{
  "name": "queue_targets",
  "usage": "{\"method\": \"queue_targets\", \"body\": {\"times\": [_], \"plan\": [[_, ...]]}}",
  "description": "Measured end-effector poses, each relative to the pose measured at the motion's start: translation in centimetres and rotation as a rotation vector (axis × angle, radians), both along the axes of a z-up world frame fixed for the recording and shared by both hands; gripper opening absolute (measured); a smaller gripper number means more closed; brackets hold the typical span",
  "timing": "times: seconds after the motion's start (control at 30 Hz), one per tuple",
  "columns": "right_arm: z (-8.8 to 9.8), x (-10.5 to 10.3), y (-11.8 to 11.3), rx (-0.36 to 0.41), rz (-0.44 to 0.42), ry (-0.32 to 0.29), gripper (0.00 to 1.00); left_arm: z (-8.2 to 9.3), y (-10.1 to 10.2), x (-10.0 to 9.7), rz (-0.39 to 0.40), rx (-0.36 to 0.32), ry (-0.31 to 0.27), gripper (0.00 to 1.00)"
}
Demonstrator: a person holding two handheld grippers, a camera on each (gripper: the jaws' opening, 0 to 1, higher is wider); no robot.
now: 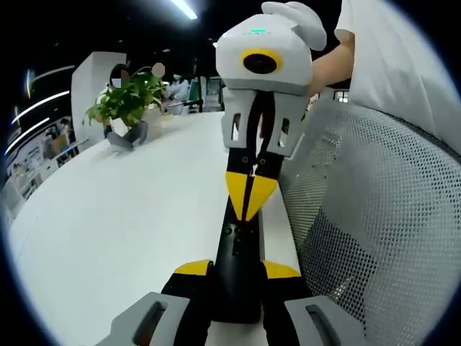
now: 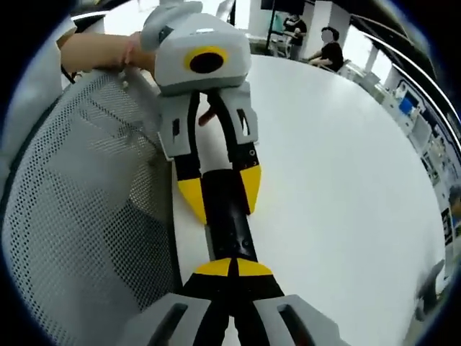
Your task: Press the specified remote control buttons in sequence, fully releasing each button before pressing the next.
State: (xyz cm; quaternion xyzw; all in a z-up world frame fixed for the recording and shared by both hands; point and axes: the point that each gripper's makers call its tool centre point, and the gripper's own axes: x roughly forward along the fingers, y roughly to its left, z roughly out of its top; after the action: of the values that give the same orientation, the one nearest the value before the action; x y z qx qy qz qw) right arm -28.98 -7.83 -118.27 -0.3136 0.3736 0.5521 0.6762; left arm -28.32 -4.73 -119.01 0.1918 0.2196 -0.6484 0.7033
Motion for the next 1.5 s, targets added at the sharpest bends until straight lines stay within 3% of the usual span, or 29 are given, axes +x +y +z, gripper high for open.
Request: {"method": "queue_targets", "body": {"times": [0.13, 0.2, 0.37, 0.53, 0.67, 0.7, 0.83, 1.03, 1.27, 1.37, 1.5], "plan": [[0.1, -0.2, -0.2, 0.040, 0.008, -0.037, 0.00, 0.0, 0.0, 0.0, 0.001, -0.001, 0.001, 0.25], [0.2, -0.2, -0.1, 0.050, -0.022, -0.022, 0.00, 0.1, 0.0, 0.0, 0.001, -0.001, -0.001, 0.25], [0.4, 0.0, 0.2, 0.023, 0.005, -0.033, 0.00, 0.1, -0.1, 0.0, 0.001, -0.001, 0.000, 0.25], [0.9, -0.1, 1.1, 0.051, 0.016, -0.012, 0.00, 0.1, 0.0, 0.0, 0.001, -0.001, 0.001, 0.25], [-0.1, -1.1, 1.4, 0.003, 0.087, -0.002, 0.00, 0.1, 0.0, 0.0, 0.002, -0.002, 0.003, 0.25], [0.2, -1.0, 1.7, 0.015, 0.097, -0.029, 0.00, 0.1, 0.0, 0.0, 0.001, -0.002, 0.003, 0.25], [0.0, -1.1, 1.5, -0.034, 0.132, -0.019, 0.00, 0.1, -0.1, -0.1, -0.001, -0.001, 0.004, 0.25], [-0.2, -1.3, 1.5, -0.093, 0.218, -0.056, 0.00, 0.1, -0.1, -0.1, -0.005, -0.001, 0.003, 0.25], [-0.3, -1.6, 1.7, -0.080, 0.213, -0.026, 0.00, 0.1, -0.2, -0.2, -0.011, -0.001, 0.003, 0.26], [-0.4, -1.8, 1.6, -0.089, 0.234, -0.056, 0.00, 0.1, -0.2, -0.3, -0.014, -0.001, 0.002, 0.26], [-0.3, -1.6, 1.7, -0.073, 0.196, -0.049, 0.00, 0.1, -0.2, -0.3, -0.015, 0.001, 0.001, 0.26]]}}
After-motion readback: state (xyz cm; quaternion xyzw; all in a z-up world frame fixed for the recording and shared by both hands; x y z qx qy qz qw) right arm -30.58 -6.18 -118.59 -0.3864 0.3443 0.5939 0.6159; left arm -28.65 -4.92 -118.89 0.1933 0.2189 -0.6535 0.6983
